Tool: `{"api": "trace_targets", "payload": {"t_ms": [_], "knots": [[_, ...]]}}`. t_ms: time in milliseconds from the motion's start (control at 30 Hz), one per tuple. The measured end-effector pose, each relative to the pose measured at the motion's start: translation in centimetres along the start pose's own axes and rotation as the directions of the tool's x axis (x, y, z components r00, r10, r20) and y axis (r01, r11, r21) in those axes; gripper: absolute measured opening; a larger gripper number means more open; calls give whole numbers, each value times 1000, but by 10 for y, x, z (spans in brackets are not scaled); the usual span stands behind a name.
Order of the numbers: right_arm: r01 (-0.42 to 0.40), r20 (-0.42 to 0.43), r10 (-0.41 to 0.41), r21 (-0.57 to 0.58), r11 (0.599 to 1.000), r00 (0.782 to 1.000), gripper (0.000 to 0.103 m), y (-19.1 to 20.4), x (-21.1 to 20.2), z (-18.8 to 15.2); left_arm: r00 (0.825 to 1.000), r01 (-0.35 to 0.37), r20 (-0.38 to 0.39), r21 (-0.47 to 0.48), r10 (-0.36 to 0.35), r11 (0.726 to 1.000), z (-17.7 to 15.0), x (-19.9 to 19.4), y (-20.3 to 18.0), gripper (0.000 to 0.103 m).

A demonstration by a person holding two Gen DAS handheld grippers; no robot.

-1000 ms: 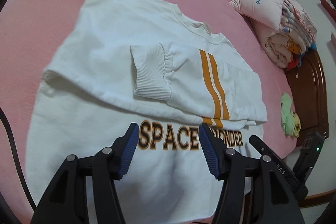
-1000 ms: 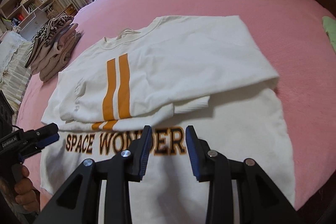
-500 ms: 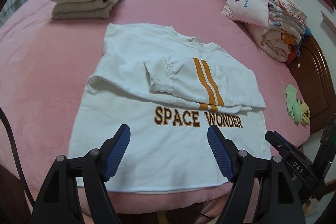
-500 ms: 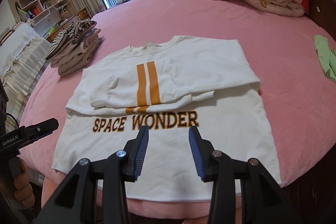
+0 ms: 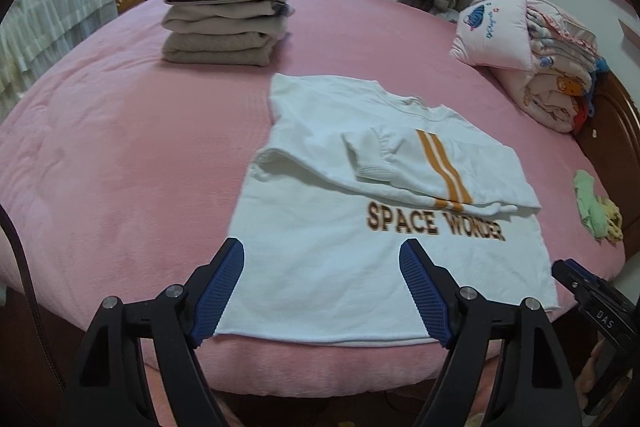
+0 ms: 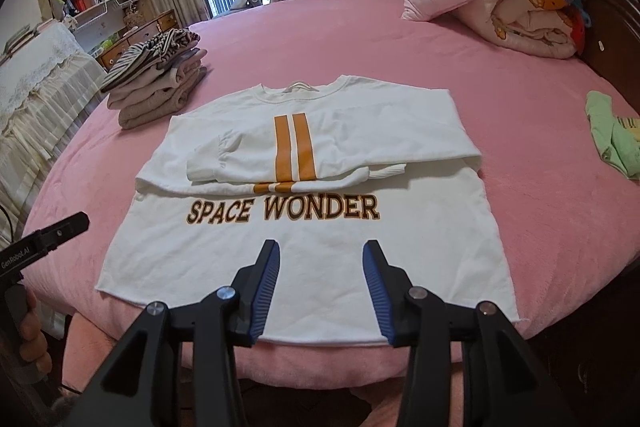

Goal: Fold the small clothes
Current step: 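Grasp the sweatshirt hem edge with both grippers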

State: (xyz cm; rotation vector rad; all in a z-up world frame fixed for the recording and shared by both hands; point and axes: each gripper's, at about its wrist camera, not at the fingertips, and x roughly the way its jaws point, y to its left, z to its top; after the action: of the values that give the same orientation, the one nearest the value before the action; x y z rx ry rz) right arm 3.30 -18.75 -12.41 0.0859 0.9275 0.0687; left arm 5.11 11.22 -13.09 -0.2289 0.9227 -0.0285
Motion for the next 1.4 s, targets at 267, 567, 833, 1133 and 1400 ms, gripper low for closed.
{"api": "trace_targets", "payload": {"t_ms": [267,567,833,1133,1400], "knots": [[100,24,-99,-32,994,995,43,-15,-3,-20,998,-61,-15,-57,60,997,-17,5,46,79],[164,-41,-163,25,986,986,43,-80,4,-37,987,-3,-161,-105,-14,994,-36,36,85,79],[153,-104,-138,155,976,985,43,-137,16,-50,959,-2,-282,-89,-24,996,-47,65,89,79],[113,-153,-75,254,961,985,43,-168,30,-66,954,48,-284,-168,-95,985,-50,73,100,79],[38,-157,15,331,943,987,36,-182,43,-71,945,131,-270,-201,-183,971,-52,69,99,79]]}}
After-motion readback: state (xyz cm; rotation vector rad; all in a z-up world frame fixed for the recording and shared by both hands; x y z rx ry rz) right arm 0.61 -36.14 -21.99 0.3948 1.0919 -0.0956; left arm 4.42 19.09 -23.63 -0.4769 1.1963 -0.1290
